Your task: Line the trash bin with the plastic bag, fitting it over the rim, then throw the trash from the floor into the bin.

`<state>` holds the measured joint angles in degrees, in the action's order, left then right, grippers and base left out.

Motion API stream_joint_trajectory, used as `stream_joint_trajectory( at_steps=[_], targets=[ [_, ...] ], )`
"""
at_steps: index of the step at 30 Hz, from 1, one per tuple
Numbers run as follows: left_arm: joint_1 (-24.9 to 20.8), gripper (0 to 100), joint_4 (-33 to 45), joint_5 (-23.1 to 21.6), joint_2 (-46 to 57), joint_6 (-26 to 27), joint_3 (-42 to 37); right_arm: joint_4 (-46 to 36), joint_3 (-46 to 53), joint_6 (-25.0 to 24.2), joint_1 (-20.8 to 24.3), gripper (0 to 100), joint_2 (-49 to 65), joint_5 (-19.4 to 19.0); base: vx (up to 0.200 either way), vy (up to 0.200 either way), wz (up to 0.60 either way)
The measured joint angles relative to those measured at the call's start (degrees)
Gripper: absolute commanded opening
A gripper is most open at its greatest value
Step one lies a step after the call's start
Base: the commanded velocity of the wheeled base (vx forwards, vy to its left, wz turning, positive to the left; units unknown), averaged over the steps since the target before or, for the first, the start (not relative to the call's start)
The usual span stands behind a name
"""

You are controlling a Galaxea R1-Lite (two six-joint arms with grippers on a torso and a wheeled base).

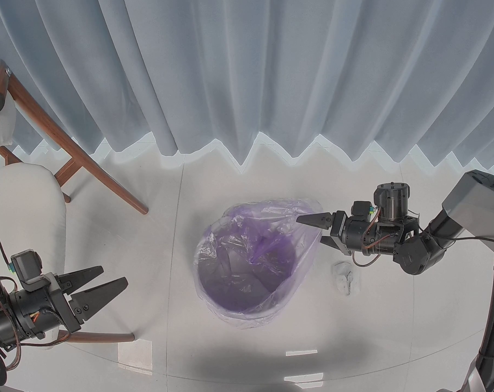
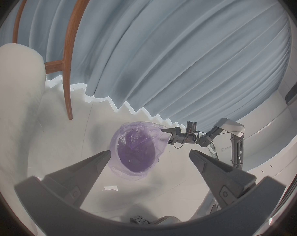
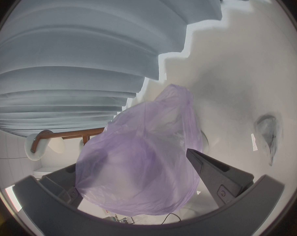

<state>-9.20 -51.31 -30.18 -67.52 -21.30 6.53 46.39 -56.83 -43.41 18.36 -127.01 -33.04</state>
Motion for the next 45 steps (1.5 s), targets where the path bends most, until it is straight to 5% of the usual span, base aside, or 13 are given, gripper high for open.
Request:
stream_joint_trajectory(
  at_steps=[7, 16, 23, 27, 28, 45],
  targets=[
    [-1.3, 100, 0.0, -0.3, -0.9, -0.1, 0.0, -1.0, 1.7, -0.2, -0.1, 100, 0.6, -7.4, 0.0, 0.0, 0.0],
    [-6.2, 100, 0.0, -2.9, -8.4, -2.2, 7.7, -0.6, 2.1, 0.1, 0.0, 100, 0.2, -8.1, 0.0, 0.0, 0.0],
    [-10.4, 100, 0.0, -3.3, -21.6, -17.4, 22.2, -0.2, 2.0, 1.2, 0.2, 100, 0.2, -8.1, 0.0, 0.0, 0.0],
    [-12.9, 100, -0.2, -3.1, -29.3, -21.8, 29.3, 0.7, 2.3, 2.5, 0.2, 100, 0.6, -7.6, 0.0, 0.0, 0.0],
    [-13.6, 0, -0.5, -3.1, -31.6, -22.4, 30.8, 1.0, 2.4, 2.8, 0.2, 100, 0.8, -7.3, 0.0, 0.0, 0.0],
    [-20.4, 0, -9.4, -0.2, -57.3, -32.2, 55.2, 10.6, 10.2, 4.2, 2.1, 100, 3.0, -5.1, 0.0, 0.0, 0.0]
  ],
)
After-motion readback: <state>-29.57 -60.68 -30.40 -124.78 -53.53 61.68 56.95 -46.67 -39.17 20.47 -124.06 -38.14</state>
